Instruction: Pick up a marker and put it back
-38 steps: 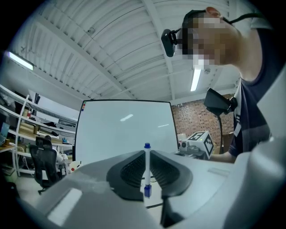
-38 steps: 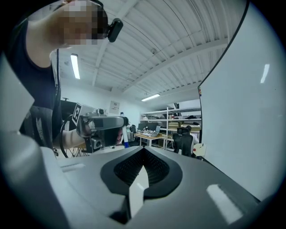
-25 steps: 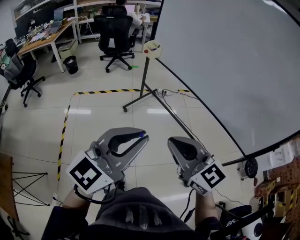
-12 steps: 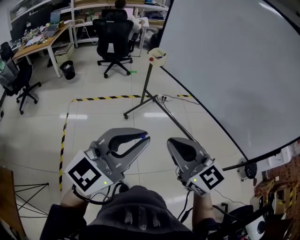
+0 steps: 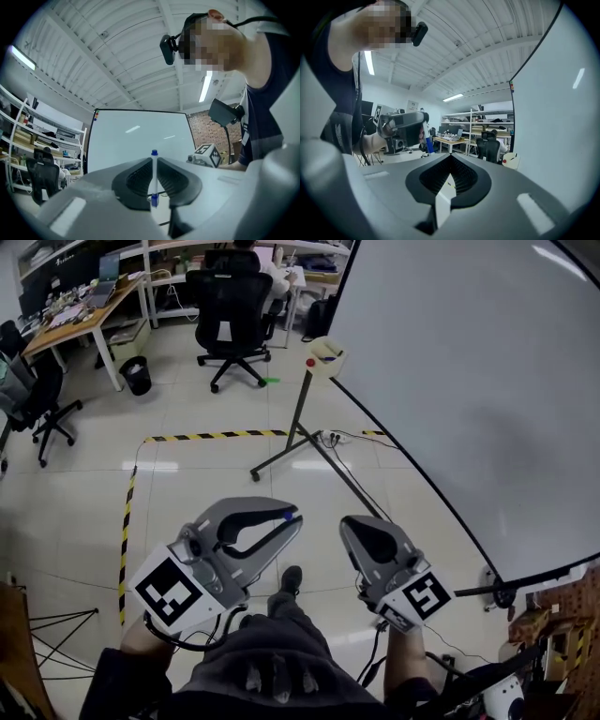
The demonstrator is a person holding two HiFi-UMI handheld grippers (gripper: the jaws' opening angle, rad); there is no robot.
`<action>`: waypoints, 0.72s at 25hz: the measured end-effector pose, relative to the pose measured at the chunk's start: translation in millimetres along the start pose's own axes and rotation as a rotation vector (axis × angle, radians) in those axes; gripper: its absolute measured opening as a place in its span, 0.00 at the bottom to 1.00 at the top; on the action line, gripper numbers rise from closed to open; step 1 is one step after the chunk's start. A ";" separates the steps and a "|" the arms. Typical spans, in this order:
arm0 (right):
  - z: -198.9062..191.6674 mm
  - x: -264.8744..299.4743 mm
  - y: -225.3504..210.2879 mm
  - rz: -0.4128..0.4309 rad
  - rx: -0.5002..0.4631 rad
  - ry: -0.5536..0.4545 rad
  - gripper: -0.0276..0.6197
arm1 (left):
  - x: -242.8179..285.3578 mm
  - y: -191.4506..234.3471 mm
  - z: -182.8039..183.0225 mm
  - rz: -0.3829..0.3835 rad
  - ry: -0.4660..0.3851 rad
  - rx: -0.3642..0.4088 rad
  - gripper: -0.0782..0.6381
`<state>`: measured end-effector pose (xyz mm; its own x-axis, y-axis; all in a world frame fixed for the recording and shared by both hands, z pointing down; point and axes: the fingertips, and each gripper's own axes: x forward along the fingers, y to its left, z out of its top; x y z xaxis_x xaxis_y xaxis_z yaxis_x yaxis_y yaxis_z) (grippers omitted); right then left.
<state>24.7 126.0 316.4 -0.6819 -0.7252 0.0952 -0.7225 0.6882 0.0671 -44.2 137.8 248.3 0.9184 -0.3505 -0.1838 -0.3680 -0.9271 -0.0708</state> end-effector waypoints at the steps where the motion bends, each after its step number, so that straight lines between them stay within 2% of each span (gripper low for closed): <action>1: -0.8 6.7 -11.7 0.006 0.005 -0.007 0.05 | 7.6 9.4 -2.8 0.007 0.007 0.002 0.16; 11: 12.0 53.7 -144.3 0.070 0.010 -0.057 0.05 | 117.7 98.8 -12.6 0.059 0.038 0.035 0.16; 18: 16.2 77.3 -202.2 0.123 0.027 -0.082 0.05 | 157.0 138.1 -20.4 0.118 0.071 0.054 0.16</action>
<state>116.2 -69.6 294.2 -0.7718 -0.6356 0.0195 -0.6349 0.7719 0.0329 52.2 -47.9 229.7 0.8753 -0.4672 -0.1246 -0.4799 -0.8709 -0.1058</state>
